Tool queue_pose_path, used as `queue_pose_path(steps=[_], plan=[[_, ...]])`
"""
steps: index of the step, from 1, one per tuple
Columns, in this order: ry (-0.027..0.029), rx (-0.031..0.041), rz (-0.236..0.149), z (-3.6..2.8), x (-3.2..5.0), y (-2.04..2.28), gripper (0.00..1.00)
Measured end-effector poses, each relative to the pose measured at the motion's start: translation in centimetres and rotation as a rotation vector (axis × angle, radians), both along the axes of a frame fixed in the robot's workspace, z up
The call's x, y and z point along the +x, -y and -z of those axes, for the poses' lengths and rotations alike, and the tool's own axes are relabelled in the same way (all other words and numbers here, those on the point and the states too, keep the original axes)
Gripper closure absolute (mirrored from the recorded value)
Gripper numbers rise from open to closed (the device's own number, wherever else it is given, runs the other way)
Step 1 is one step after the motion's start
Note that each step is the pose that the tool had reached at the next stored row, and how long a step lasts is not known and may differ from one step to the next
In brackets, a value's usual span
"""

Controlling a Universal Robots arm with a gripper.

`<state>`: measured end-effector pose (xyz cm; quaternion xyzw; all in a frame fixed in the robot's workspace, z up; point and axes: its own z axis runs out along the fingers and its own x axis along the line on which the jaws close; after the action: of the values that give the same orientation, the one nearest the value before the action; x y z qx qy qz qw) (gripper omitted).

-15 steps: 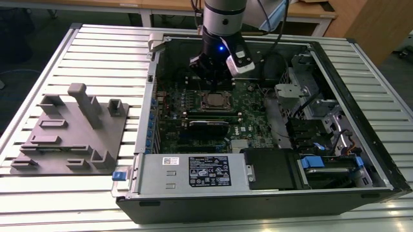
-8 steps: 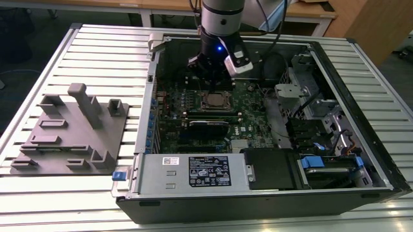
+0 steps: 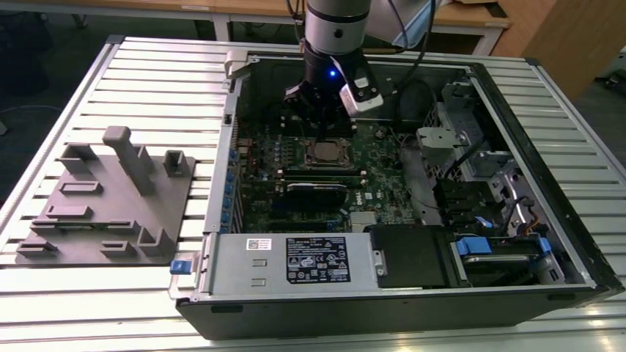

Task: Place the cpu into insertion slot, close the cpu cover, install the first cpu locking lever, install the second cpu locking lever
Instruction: 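Install the first cpu locking lever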

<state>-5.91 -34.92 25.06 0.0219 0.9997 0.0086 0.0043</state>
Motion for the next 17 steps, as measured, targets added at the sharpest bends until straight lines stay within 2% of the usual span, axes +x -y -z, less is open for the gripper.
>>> queue_pose_path(steps=[5, 13, 17], plan=[[0.0000, 0.0014, 0.000, 0.02, -0.30, 0.00, 0.89], [0.0017, 0.0016, 0.000, 0.07, -2.35, 0.00, 0.89], [0.0019, 0.0020, 0.002, 0.07, -2.38, 0.00, 0.89]])
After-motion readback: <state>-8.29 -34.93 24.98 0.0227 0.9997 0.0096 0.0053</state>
